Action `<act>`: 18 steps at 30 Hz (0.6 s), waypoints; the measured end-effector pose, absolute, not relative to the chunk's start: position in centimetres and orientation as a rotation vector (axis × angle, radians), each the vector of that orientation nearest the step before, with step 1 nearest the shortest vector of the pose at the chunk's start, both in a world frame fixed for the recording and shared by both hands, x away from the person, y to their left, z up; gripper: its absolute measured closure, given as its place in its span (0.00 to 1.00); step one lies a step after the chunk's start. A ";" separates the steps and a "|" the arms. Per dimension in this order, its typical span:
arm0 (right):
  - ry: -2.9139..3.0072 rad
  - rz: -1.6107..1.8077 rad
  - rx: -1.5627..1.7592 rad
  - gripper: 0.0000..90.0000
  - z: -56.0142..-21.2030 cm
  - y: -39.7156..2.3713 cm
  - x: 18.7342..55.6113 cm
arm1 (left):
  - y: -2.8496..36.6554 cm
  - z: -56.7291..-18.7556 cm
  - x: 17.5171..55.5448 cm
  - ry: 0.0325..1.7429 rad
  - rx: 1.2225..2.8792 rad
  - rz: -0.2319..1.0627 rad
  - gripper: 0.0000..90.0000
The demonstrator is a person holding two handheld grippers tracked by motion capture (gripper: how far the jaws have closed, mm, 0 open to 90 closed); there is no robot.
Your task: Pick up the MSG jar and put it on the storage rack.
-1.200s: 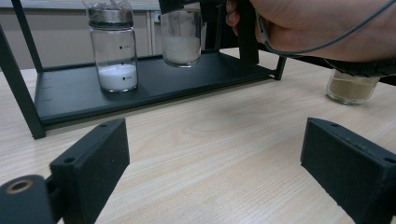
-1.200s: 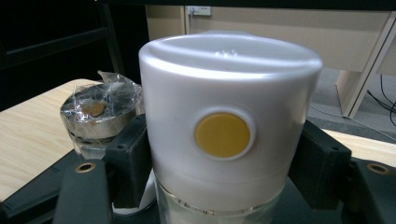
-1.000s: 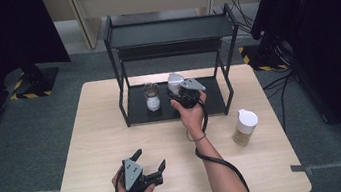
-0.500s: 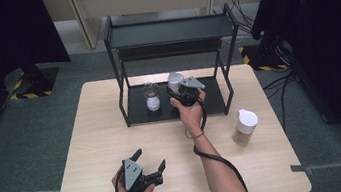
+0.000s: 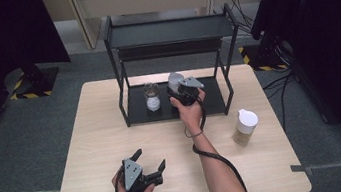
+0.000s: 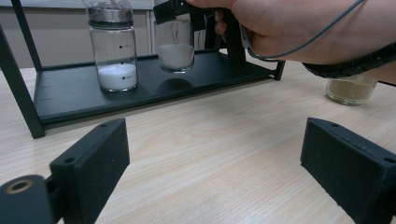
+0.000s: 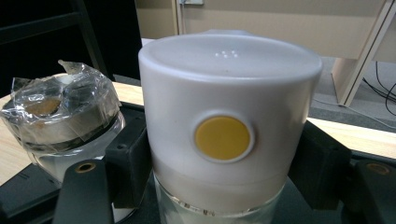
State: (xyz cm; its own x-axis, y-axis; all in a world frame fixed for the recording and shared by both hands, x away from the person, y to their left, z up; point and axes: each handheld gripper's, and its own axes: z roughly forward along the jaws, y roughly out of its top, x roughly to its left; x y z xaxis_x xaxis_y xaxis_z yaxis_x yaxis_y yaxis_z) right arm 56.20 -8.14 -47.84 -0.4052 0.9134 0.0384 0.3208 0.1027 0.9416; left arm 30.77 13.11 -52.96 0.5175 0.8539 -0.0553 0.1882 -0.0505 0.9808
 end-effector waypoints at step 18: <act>1.802 1.297 1.201 0.34 -48.6 -7.9 56.2 | 13.1 -53.0 30.8 0.924 1.557 0.691 0.08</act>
State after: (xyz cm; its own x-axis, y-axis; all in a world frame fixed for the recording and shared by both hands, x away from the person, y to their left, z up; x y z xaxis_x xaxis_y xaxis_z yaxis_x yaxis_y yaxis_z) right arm 56.19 -7.86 -48.62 -0.4045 0.9140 0.0303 0.3194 0.1102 0.9412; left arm 30.76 13.12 -52.96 0.5183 0.8534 -0.0552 0.1876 -0.0505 0.9810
